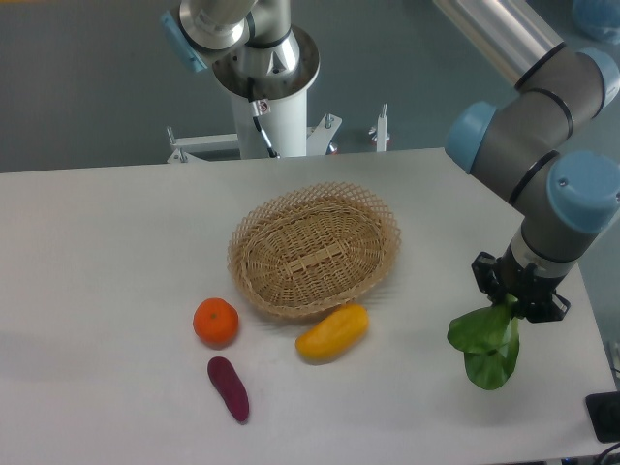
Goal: Place the green vegetable in the basket
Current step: 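Hold the green bok choy in the gripper and begin lifting it, then carry the held bok choy over the wicker basket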
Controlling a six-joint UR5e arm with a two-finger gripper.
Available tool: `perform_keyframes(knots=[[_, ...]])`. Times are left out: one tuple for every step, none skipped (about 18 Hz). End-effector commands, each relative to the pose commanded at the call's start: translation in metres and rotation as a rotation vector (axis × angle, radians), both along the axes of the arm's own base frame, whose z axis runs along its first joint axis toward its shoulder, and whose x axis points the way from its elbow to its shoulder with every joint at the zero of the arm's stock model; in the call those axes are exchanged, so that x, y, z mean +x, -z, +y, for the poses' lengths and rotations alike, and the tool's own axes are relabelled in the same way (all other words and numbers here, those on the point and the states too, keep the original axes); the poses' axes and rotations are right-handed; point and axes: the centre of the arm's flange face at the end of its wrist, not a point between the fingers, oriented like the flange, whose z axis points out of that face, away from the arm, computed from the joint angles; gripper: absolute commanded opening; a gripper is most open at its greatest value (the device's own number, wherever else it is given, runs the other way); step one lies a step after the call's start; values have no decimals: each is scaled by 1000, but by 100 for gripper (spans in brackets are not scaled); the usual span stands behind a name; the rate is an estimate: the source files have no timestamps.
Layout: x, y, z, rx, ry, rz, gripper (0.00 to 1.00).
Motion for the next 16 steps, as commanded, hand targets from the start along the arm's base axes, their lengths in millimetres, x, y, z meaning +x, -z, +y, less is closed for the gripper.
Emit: perform_keyframes(knots=[[1, 0, 1, 1, -6, -3, 27], [2, -1, 2, 7, -13, -5, 27], [4, -1, 3, 9, -15, -8, 27], [7, 2, 6, 7, -12, -12, 27], [14, 1, 13, 6, -3, -11, 27], [18, 1, 17, 5, 2, -11, 27], [22, 1, 18, 4, 7, -14, 27], [32, 6, 21, -2, 16, -26, 27], [44, 10, 23, -8, 28, -32, 27], [53, 13, 22, -4, 33, -29, 27], [62, 13, 18, 4, 37, -18, 27], [73, 15, 15, 10, 42, -11, 27], [87, 15, 16, 13, 53, -2, 27], [102, 17, 20, 12, 68, 2, 27], [114, 21, 20, 11, 79, -1, 27], [123, 19, 19, 9, 85, 0, 27]])
